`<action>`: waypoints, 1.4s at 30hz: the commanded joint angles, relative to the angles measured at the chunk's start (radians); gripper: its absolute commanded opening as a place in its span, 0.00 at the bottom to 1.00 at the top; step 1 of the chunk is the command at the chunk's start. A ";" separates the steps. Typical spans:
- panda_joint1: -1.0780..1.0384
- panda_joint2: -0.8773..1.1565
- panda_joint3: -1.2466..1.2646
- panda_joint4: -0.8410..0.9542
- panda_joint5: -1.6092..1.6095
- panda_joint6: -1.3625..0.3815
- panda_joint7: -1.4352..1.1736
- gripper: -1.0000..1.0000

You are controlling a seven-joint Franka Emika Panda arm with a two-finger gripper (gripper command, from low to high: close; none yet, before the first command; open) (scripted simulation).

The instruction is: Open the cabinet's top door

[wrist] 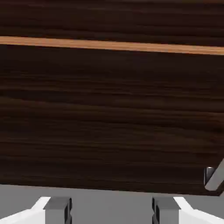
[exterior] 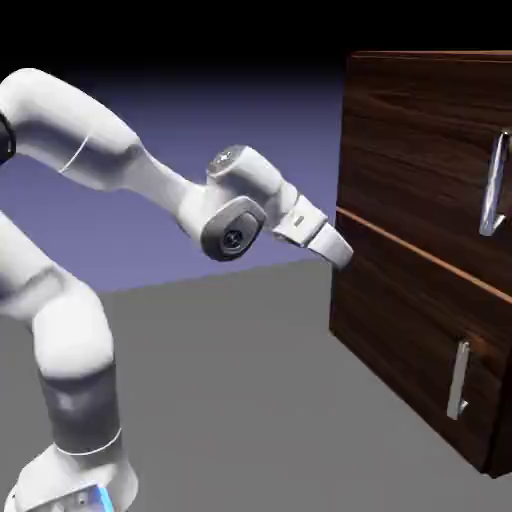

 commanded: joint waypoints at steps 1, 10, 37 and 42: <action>0.018 -0.005 -0.019 0.013 -0.044 0.000 0.031 0.50; 0.179 -0.049 -0.194 0.128 -0.435 0.004 0.314 0.50; 0.664 -0.182 -0.718 0.475 -1.609 0.015 1.162 0.50; 0.753 -0.207 -0.816 0.539 -1.827 0.017 1.319 0.50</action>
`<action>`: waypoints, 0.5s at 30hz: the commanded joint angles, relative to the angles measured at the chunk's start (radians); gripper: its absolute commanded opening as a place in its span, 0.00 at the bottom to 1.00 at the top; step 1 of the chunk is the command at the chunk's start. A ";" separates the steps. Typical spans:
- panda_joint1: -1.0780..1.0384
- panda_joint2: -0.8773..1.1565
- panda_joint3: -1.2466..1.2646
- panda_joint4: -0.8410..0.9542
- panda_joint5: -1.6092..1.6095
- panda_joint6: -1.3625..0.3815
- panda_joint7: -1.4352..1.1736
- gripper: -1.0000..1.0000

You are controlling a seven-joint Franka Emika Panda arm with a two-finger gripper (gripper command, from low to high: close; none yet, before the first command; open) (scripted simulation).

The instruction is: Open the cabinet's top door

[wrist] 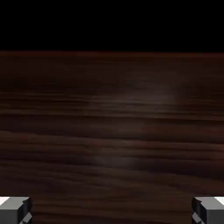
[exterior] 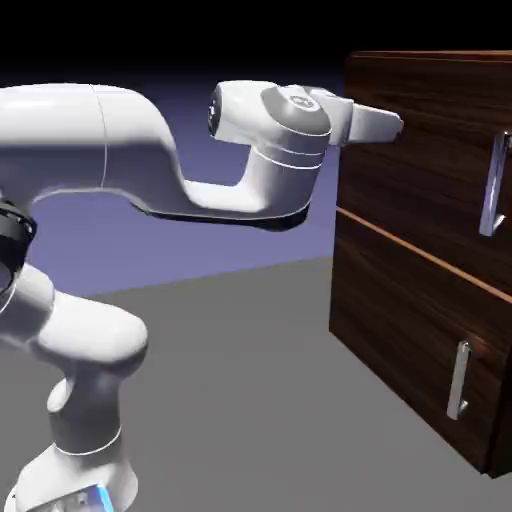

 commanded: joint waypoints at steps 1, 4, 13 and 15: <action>0.018 -0.005 -0.019 0.013 -0.044 0.000 0.031 0.50; 0.072 -0.020 -0.078 0.051 -0.174 0.002 0.126 0.50; 0.233 -0.064 -0.252 0.167 -0.566 0.005 0.408 0.50; 0.269 -0.074 -0.291 0.193 -0.653 0.006 0.471 0.50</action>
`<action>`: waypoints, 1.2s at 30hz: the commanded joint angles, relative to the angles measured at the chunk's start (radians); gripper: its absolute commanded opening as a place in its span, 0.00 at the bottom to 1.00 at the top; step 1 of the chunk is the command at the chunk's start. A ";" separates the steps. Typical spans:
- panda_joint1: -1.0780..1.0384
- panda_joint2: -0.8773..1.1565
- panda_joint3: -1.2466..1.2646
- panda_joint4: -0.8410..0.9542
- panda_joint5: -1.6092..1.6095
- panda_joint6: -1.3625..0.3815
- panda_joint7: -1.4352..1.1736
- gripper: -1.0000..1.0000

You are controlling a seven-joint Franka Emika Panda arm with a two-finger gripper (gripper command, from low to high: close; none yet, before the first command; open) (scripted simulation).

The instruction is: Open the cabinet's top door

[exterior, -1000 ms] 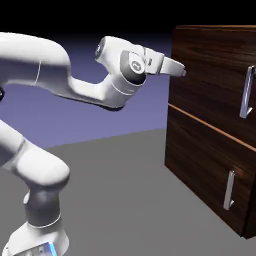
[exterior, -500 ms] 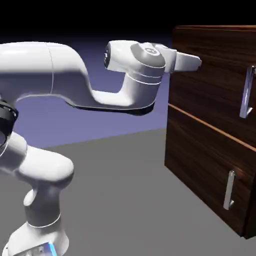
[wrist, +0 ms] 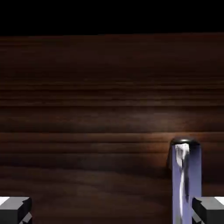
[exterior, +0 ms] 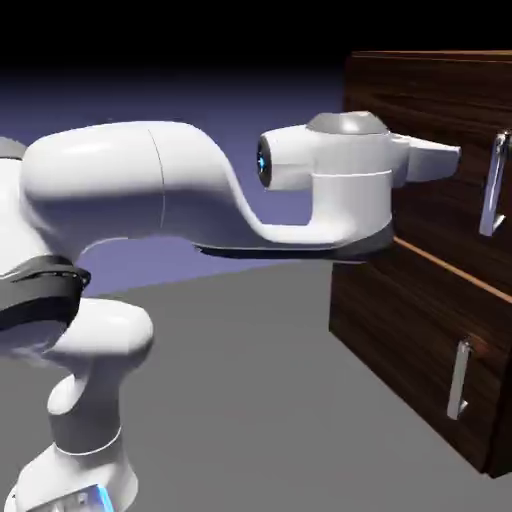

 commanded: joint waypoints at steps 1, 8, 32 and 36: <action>0.018 -0.005 -0.019 0.013 -0.044 0.000 0.031 0.50; 0.124 -0.034 -0.134 0.089 -0.300 0.003 0.217 0.50; -0.261 0.085 0.149 -0.207 -0.141 -0.229 0.282 0.00; -0.406 0.081 0.270 -0.299 -0.079 -0.269 0.282 0.00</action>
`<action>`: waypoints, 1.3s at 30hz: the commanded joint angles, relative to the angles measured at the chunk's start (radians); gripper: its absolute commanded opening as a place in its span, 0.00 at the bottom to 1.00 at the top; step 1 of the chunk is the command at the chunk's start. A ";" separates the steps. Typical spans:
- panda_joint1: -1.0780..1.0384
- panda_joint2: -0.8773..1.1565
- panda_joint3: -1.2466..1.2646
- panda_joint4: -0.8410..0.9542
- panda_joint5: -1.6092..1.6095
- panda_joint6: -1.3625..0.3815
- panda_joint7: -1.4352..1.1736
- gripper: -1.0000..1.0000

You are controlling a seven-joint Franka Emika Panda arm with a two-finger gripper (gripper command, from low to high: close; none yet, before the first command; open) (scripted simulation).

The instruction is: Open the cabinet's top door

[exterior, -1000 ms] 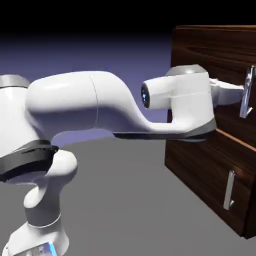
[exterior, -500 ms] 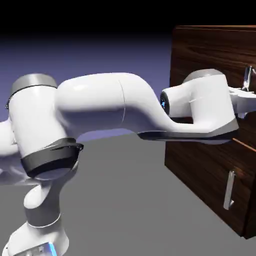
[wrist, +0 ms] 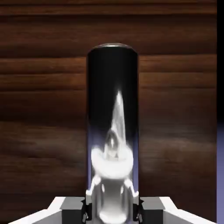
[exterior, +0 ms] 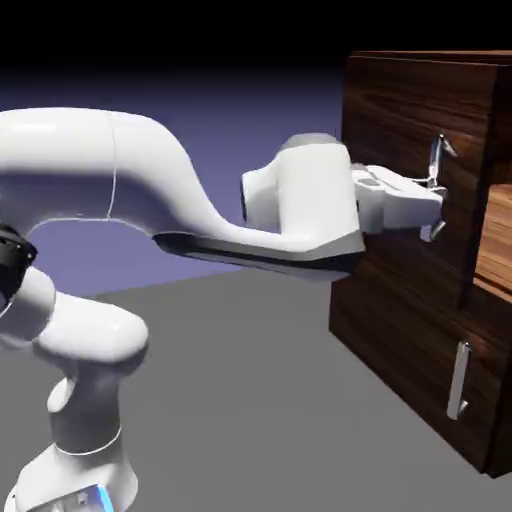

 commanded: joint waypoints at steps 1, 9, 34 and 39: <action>-0.036 -0.002 0.031 -0.023 0.018 -0.009 0.000 0.00; -0.326 -0.047 0.294 -0.187 0.175 -0.060 -0.009 0.00; -1.232 -0.382 1.072 -0.440 0.732 0.247 0.002 0.00; -1.370 -0.485 1.144 -0.488 0.940 0.358 -0.132 0.00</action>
